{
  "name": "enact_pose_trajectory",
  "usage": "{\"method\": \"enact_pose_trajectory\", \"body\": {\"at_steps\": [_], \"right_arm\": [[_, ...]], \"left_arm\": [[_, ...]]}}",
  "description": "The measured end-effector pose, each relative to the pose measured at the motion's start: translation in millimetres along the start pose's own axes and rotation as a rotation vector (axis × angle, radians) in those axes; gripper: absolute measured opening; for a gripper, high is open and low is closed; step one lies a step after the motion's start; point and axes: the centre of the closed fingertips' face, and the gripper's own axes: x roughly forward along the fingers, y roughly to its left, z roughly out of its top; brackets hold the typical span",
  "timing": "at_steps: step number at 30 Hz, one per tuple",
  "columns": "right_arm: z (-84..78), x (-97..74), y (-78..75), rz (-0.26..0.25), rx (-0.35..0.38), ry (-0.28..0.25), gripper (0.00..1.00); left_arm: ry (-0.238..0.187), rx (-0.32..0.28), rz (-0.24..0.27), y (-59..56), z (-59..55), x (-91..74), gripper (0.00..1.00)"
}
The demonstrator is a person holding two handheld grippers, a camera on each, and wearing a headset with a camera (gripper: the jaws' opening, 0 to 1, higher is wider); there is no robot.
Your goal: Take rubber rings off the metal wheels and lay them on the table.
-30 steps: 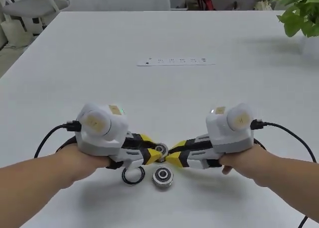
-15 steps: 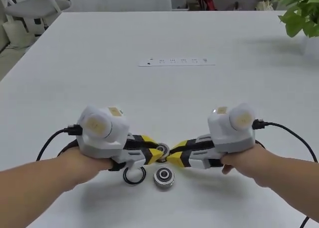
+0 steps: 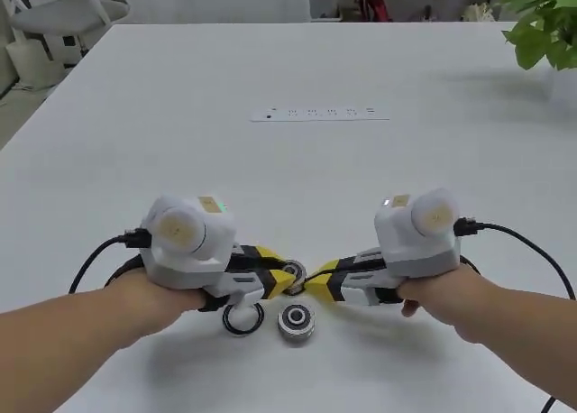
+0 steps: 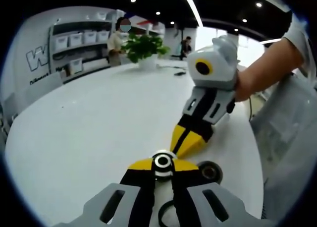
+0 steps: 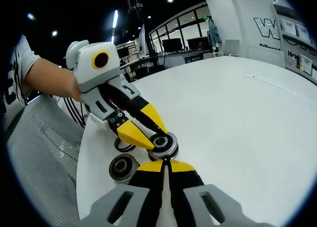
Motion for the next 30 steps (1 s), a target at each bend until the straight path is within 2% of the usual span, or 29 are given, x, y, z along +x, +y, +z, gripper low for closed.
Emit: {"method": "enact_pose_trajectory", "body": {"at_steps": [1,4,5,12,19,26,30], "right_arm": [[-0.1,-0.3,-1.1,-0.003,0.017,-0.003,0.00],[0.1,-0.8,-3.9,-0.010,0.161,-0.033,0.00],[0.3,-1.4,-4.2,-0.012,0.177,-0.038,0.00],[4.1,-5.6,-7.8,-0.018,0.233,-0.062,0.00],[11.7,-11.0,-8.2,-0.018,0.289,-0.114,0.00],[16.4,-10.0,-5.5,-0.030,0.268,-0.125,0.00],[17.3,-10.2,-6.2,-0.034,0.284,-0.128,0.00]], "left_arm": [[0.001,0.001,0.000,0.1,0.1,0.1,0.12],[0.003,0.006,0.003,0.0,-0.1,-0.1,0.12],[0.004,0.009,0.005,0.1,0.0,0.1,0.12],[0.013,0.019,0.017,0.2,0.2,0.6,0.12],[0.026,0.027,0.023,0.1,-0.4,0.7,0.12],[0.030,0.016,0.038,0.2,-0.1,0.4,0.11],[0.035,0.022,0.047,0.5,0.1,0.8,0.11]]}}
